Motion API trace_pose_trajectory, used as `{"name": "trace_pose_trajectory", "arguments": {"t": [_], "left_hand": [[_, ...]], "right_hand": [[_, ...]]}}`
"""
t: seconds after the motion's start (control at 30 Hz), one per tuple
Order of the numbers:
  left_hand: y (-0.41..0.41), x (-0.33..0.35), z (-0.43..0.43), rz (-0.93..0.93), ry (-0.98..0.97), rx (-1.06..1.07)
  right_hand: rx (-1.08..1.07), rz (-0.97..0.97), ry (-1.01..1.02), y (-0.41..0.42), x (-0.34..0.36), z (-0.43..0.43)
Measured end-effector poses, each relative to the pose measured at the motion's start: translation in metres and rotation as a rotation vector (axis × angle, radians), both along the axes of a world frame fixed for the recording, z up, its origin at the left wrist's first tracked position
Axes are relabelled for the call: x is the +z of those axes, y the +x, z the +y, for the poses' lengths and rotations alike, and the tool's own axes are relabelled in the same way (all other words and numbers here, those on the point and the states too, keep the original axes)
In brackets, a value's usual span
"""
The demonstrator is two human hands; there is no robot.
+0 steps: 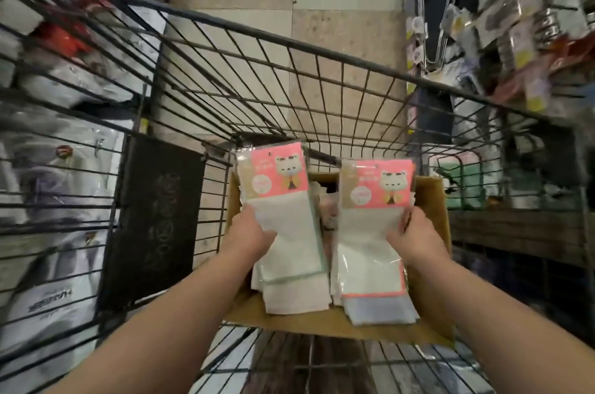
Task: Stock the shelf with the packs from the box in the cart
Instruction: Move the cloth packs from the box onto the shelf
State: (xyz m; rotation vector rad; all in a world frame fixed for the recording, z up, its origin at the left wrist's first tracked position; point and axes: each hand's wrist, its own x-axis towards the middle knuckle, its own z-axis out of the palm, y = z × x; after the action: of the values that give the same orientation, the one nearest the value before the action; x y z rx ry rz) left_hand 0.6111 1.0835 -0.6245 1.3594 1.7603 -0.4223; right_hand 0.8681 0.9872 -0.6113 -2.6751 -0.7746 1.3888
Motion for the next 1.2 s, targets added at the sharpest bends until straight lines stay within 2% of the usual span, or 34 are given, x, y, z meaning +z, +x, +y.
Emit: {"name": "trace_pose_trajectory", "arguments": {"t": [0.2, 0.5, 0.6, 0.8, 1.07, 1.2], "left_hand": [[0.002, -0.024, 0.005, -0.032, 0.091, 0.335], [0.009, -0.017, 0.000, 0.017, 0.161, 0.388], [0.011, -0.004, -0.004, -0.031, 0.140, 0.479], [0.011, 0.035, -0.013, -0.313, 0.010, 0.637], [0.023, 0.121, -0.022, -0.428, 0.207, 0.564], [0.020, 0.173, -0.035, -0.521, 0.311, 0.632]], "right_hand": [[-0.177, -0.041, 0.008, 0.002, -0.029, 0.004], [-0.164, -0.061, -0.016, 0.004, -0.024, 0.002], [-0.113, -0.020, 0.038, 0.004, -0.008, -0.002], [-0.116, 0.067, 0.201, -0.002, 0.034, -0.006], [0.015, 0.062, 0.426, 0.000, 0.120, 0.000], [0.041, 0.068, 0.522, -0.002, 0.168, 0.000]]}}
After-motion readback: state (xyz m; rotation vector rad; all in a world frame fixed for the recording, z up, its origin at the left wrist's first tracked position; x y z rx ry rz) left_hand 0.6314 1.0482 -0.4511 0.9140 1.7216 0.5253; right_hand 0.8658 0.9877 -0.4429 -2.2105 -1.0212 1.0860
